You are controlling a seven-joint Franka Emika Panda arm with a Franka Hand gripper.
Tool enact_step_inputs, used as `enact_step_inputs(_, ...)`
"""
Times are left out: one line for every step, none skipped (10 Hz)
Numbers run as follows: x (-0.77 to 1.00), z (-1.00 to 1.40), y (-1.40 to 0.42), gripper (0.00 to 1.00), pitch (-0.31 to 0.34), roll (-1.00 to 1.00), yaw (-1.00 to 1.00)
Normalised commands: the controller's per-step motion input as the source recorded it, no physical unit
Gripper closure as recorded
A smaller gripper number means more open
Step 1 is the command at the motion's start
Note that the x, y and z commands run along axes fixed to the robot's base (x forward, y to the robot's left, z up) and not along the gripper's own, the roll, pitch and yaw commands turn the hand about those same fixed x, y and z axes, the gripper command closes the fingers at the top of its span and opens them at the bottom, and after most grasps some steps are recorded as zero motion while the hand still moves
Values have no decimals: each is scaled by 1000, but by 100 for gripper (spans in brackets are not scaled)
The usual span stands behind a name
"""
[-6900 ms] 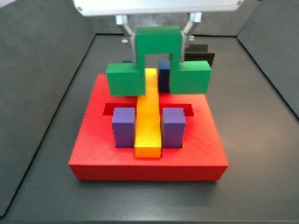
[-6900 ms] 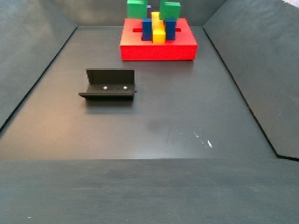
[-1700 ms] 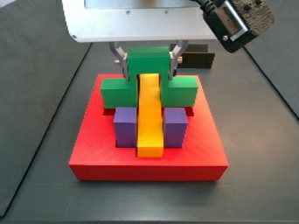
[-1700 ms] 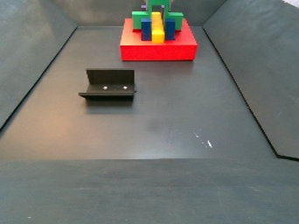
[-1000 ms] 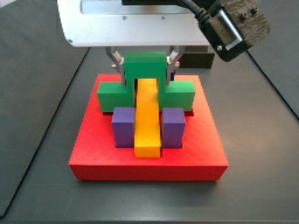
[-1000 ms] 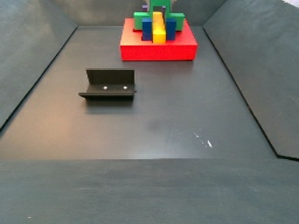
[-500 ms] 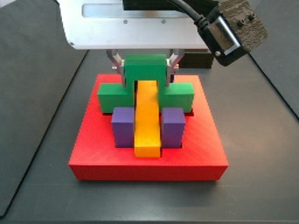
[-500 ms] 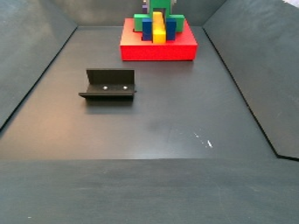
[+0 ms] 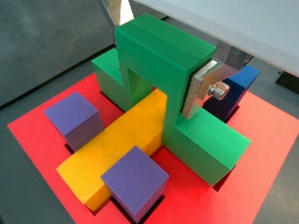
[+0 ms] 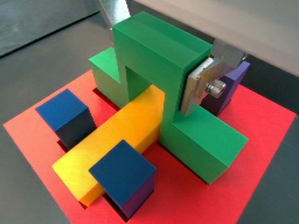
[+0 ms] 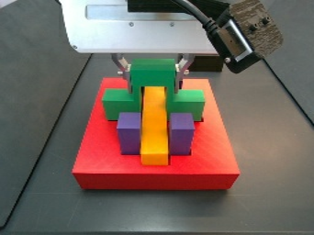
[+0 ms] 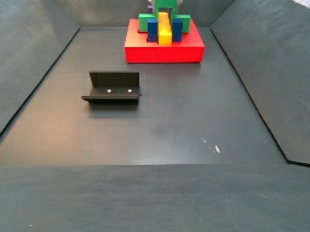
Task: Pick up the green object. Move up. Place the green object on the fixture. Regrasp the green object. Move to above the board. Insert the green object.
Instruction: Insert the green object.
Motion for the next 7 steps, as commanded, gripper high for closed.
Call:
enact_step_inputs(189,-217,6,100,36,124,0)
enact_step_inputs(194,-214,34,100,24,114,0)
enact_step_inputs(174,-237,9,100,14,121,0)
enact_step_inputs(129,-251,0,100,11,124,0)
enact_step_inputs(80,-260,0,100,0,123,0)
enact_step_inputs(54,-271,0,100,0,121,0)
enact_step_inputs(63,-357,0,100,0,139,0)
